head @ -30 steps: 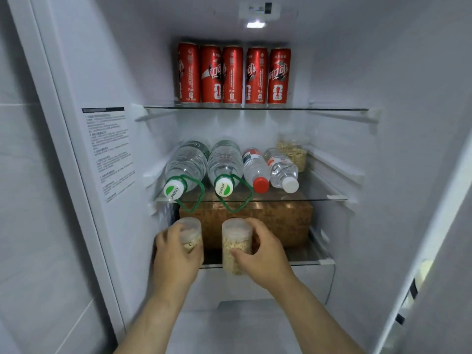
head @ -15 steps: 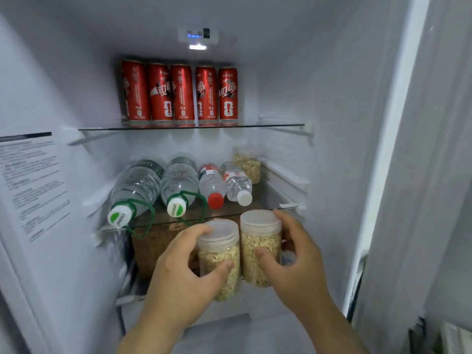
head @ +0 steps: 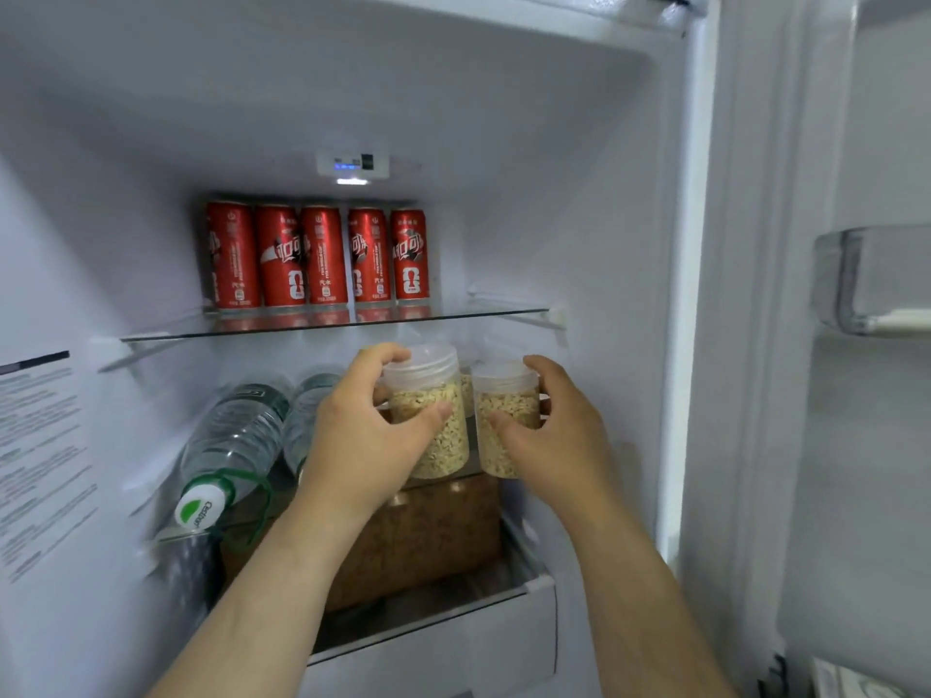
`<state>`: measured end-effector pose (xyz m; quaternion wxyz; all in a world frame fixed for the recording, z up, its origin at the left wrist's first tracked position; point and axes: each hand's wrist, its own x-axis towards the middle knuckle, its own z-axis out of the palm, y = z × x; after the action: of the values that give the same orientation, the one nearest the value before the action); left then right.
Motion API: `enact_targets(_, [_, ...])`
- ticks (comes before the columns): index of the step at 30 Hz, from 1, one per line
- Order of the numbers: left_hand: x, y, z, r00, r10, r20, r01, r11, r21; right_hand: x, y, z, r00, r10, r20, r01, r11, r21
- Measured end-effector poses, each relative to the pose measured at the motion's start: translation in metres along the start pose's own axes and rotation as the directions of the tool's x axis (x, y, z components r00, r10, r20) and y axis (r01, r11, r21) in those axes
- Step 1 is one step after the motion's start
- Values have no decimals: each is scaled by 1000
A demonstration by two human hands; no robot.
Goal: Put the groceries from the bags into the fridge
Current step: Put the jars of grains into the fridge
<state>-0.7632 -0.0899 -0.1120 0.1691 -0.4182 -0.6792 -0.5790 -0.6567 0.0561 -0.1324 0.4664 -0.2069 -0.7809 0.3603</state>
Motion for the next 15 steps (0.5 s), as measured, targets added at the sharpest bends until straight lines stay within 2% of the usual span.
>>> enact_targets(9, [43,-15,5,994,-98,52,101,993,-65,47,9,30,993,76,95,-71,996,-52])
enact_targets(15, [56,-23,3,985,-163,52,168,979,-116,62,34,47,987,123,107,-117,991,-57])
